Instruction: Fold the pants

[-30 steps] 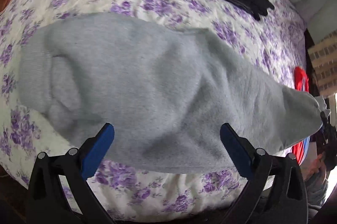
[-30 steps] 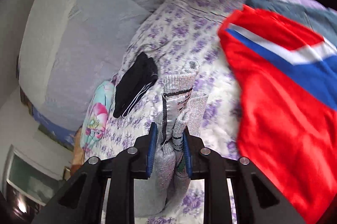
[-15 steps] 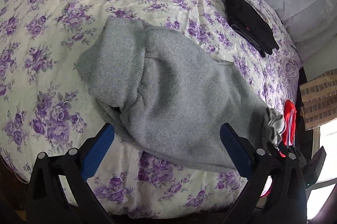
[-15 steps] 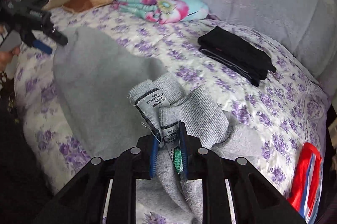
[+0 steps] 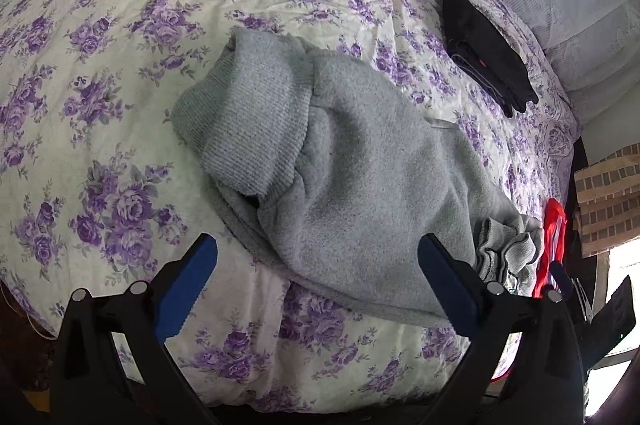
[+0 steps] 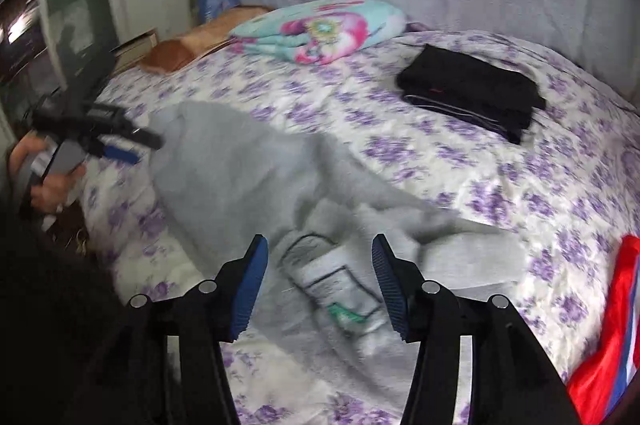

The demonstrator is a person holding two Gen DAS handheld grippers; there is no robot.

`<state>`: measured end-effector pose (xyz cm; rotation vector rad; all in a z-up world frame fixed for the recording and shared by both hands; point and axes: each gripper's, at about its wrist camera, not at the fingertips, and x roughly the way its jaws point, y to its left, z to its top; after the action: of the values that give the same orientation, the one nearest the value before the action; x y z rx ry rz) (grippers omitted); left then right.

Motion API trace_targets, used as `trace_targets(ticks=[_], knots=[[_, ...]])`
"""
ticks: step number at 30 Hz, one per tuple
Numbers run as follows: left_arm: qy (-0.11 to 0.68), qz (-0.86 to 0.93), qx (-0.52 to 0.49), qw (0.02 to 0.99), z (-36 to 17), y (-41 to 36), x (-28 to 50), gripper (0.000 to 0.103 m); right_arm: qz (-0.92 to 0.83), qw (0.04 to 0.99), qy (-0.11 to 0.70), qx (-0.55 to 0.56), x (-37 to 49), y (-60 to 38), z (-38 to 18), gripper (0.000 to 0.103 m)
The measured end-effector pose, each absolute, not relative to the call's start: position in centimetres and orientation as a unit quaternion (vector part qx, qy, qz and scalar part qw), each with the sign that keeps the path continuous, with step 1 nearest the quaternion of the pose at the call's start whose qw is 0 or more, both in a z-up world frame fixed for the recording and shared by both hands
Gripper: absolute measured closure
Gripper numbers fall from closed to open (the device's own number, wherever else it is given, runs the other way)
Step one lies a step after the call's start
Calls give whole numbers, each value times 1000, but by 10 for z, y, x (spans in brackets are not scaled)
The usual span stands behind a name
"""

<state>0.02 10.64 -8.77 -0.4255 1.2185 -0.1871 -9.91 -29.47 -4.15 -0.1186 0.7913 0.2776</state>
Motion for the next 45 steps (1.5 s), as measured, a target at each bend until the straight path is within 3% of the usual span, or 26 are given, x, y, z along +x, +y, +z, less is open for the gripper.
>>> trace_targets(ticks=[1, 4, 8, 12, 19, 22, 24, 26, 39, 41, 43, 45], knots=[[565, -86, -200, 796, -87, 108, 0, 5, 111, 909, 400, -50, -92, -305, -48, 64], [569, -79, -197, 795, -87, 111, -1, 5, 84, 896, 436, -29, -79, -315, -72, 73], [576, -74, -202, 788, -94, 113, -3, 5, 78, 878, 464, -92, -57, -288, -115, 73], [582, -74, -194, 786, -97, 109, -2, 5, 82, 874, 468, -100, -54, -287, -114, 72], [573, -66, -200, 792, -95, 116, -2, 5, 107, 907, 404, -51, -68, -299, -57, 68], [576, -57, -214, 787, -100, 127, -2, 5, 105, 894, 430, -73, -49, -283, -81, 59], [578, -54, -225, 782, -104, 133, -2, 5, 89, 869, 472, -114, -37, -268, -117, 41], [583, -50, -237, 776, -111, 138, 0, 5, 92, 875, 461, -117, -34, -266, -123, 37], [520, -90, -323, 785, -131, 172, 37, 5, 101, 871, 475, -81, -31, -274, -121, 34], [511, -105, -324, 789, -131, 173, 42, 12, 99, 870, 477, -82, -31, -273, -121, 34], [506, -127, -330, 787, -134, 171, 47, 38, 97, 869, 478, -81, -31, -273, -121, 34], [501, -135, -344, 783, -136, 171, 49, 46, 96, 869, 479, -80, -30, -273, -121, 33]])
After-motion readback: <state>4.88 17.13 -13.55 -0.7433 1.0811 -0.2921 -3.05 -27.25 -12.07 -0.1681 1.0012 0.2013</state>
